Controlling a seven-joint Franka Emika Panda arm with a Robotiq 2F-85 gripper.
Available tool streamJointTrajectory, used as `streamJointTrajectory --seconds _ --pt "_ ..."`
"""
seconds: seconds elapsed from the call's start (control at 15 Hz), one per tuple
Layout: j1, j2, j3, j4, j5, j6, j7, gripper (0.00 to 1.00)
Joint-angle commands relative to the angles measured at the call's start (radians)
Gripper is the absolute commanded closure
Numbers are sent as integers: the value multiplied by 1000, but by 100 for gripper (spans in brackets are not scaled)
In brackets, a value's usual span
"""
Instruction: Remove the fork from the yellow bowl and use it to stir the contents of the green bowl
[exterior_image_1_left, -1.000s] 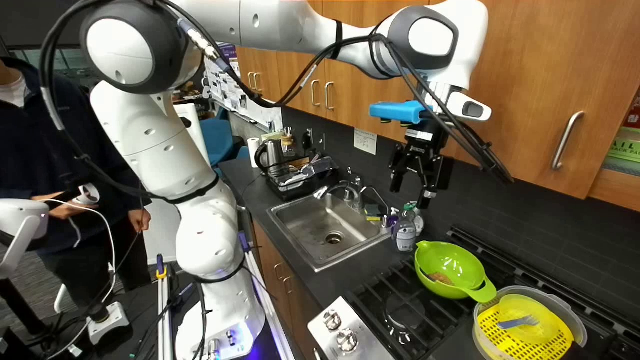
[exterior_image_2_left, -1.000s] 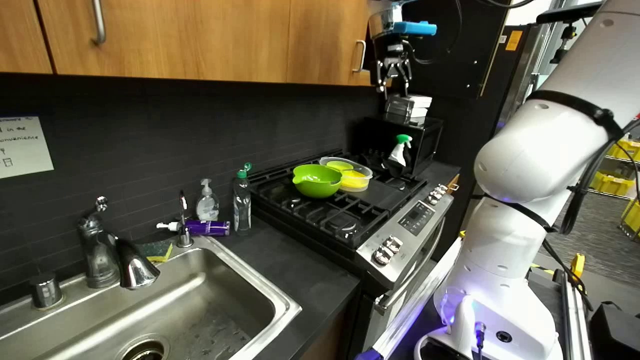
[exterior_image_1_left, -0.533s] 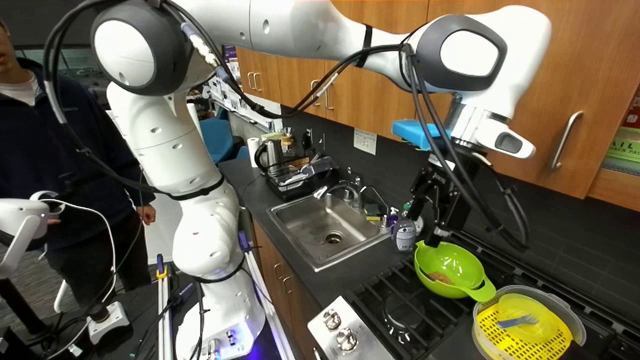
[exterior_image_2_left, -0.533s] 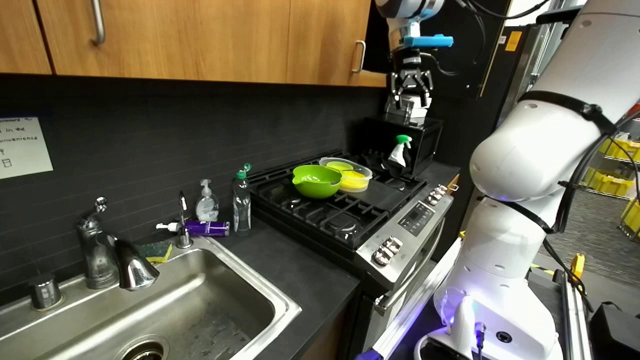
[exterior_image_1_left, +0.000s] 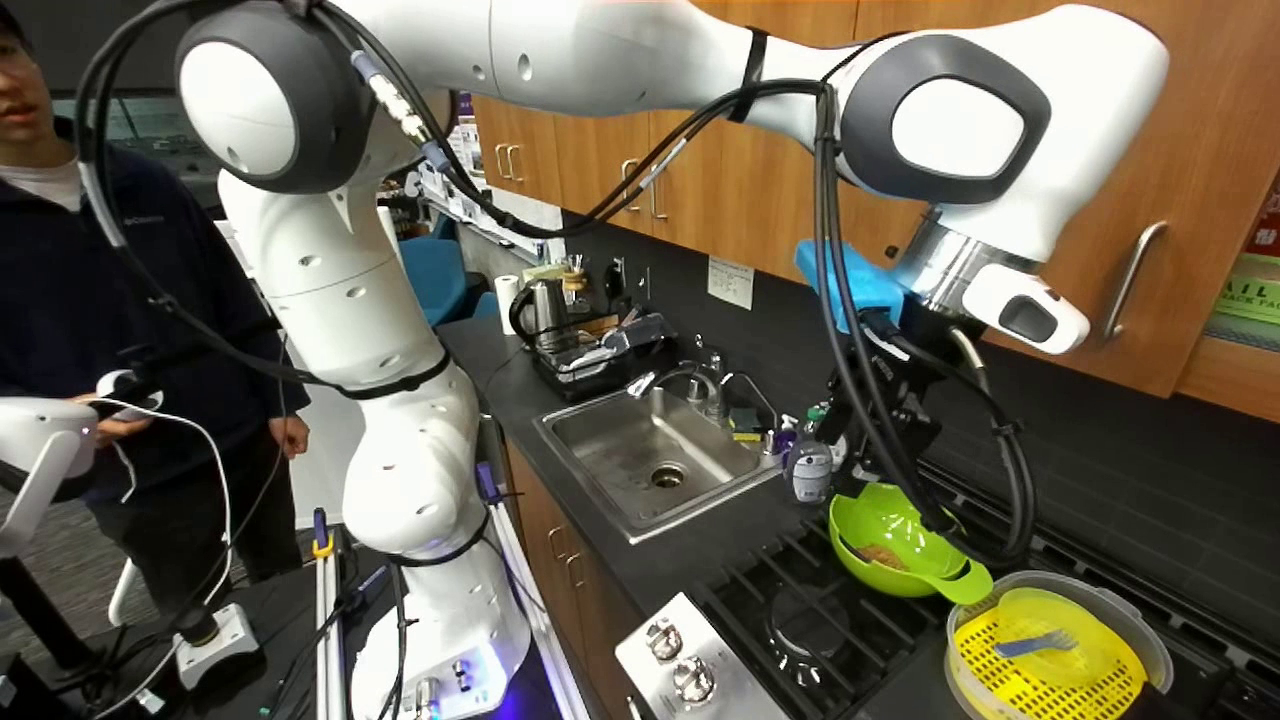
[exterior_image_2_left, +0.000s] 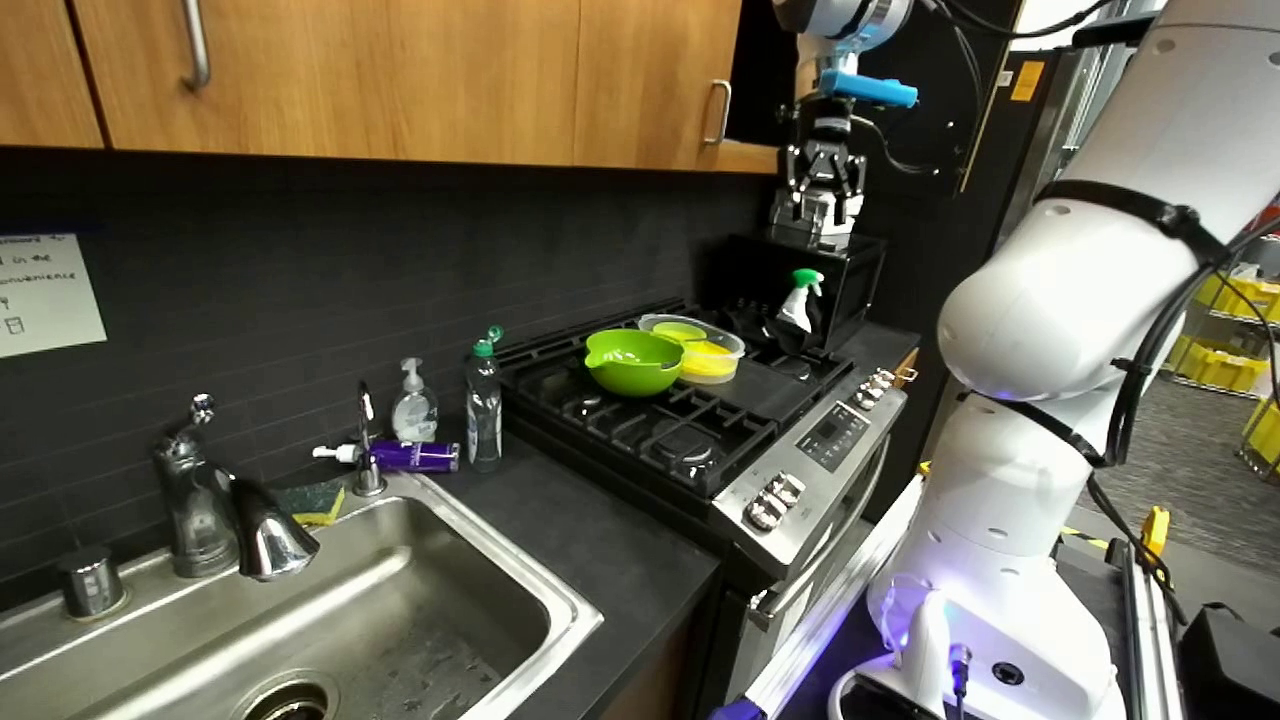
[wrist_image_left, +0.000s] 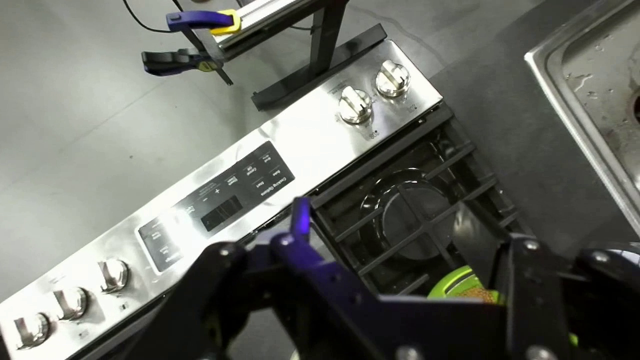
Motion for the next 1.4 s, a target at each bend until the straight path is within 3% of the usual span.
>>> streamJointTrajectory --seconds 0.0,0.13,0.2,0.27,0.4,0.67,1.0,1.13,1.33 --pt "11 6 11 14 20 7 -7 55" --pt "6 0 10 1 35 86 47 72" --pt "-2 12 10 -7 15 168 94 28" --pt "-10 43 1 -4 23 231 120 33" --pt "-28 91 -12 -8 23 355 188 28" --pt "-70 205 -42 -18 32 513 342 3" --pt "-79 302 -50 -12 52 555 410 0" --pt "-72 303 -36 1 65 476 334 0" --pt "-36 278 -8 13 -10 383 276 0"
